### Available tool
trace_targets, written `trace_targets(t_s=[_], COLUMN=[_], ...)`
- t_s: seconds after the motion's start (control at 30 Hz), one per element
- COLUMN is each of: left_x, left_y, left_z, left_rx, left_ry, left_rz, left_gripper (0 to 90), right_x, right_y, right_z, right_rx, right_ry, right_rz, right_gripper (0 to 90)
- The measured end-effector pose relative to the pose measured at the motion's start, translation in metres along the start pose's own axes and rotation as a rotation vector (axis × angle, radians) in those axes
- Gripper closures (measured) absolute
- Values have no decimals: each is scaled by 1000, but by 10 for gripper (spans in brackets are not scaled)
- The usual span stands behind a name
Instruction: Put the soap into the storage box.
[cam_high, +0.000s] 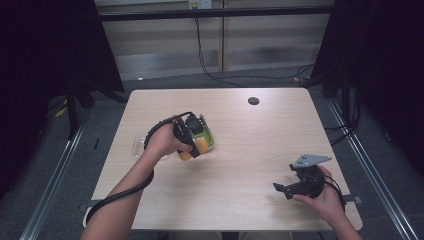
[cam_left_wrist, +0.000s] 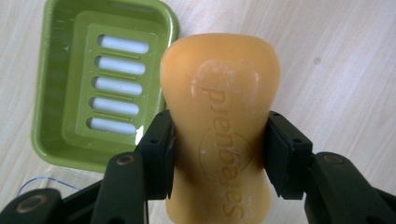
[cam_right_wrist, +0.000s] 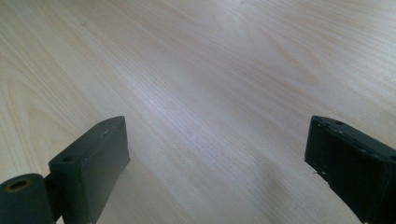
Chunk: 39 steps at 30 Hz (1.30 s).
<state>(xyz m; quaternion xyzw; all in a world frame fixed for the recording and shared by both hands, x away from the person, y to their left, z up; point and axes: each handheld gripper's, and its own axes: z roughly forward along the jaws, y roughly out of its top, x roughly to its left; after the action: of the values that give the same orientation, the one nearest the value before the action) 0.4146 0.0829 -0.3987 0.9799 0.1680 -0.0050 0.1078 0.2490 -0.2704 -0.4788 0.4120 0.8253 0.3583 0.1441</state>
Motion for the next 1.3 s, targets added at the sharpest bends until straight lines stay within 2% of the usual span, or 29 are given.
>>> trace_targets(t_s=[0.1,0.13,0.17,0.2,0.3,0.33,0.47,0.5,0.53,0.57,0.6,0.63,0.67,0.7,0.87,1.0,1.03,1.1,1.13,1.17,1.2,1.23,1.3], left_x=[3,4,4,5,6,8,9,11,11,11,11,11,13,13,14,18,17,20,20,22,23,23,23], left_y=[0,0,0,0,0,1,1,2,2,2,2,2,3,2,4,6,6,7,7,8,8,8,9], left_z=[0,-1,-1,-2,-2,-3,-3,-4,-4,-3,-3,-3,-4,-2,-1,-3,-1,-2,-1,-2,-1,0,0], left_rx=[3,14,1,11,0,12,7,24,23,17,9,11,26,10,9,22,2,15,4,26,23,10,17], left_ry=[5,-7,12,4,17,17,17,-4,0,21,17,19,19,29,20,26,27,29,34,18,22,31,24], left_rz=[3,-1,1,8,-3,10,-12,-5,0,10,-7,-7,13,-2,-17,5,-22,-3,-11,0,2,-4,-10], left_gripper=[498,498,498,498,498,498,498,498,498,498,498,498,498,498,498,498,498,498,498,498,498,498,498], right_x=[0,0,0,0,0,0,0,0,0,0,0,0,0,0,0,0,0,0,0,0,0,0,0], right_y=[0,0,0,0,0,0,0,0,0,0,0,0,0,0,0,-1,0,-1,-1,-1,-1,0,0], right_z=[0,0,0,0,1,1,0,0,0,0,0,0,0,0,0,0,0,0,0,0,0,0,0], right_rx=[2,0,0,0,3,3,2,2,4,2,3,2,2,1,2,2,2,2,2,0,0,1,-1], right_ry=[-2,-1,-1,-1,-1,0,-3,-2,-4,1,-1,-2,-1,-2,-2,-1,1,1,-1,-1,-1,-3,0], right_rz=[0,0,-1,0,-1,-1,-2,-2,-1,-2,-2,-3,-3,-3,-3,-3,-4,-4,-5,-4,-4,-6,-2], right_gripper=[59,59,59,59,58,58,59,59,58,58,59,59,59,58,58,58,58,58,58,58,58,58,58])
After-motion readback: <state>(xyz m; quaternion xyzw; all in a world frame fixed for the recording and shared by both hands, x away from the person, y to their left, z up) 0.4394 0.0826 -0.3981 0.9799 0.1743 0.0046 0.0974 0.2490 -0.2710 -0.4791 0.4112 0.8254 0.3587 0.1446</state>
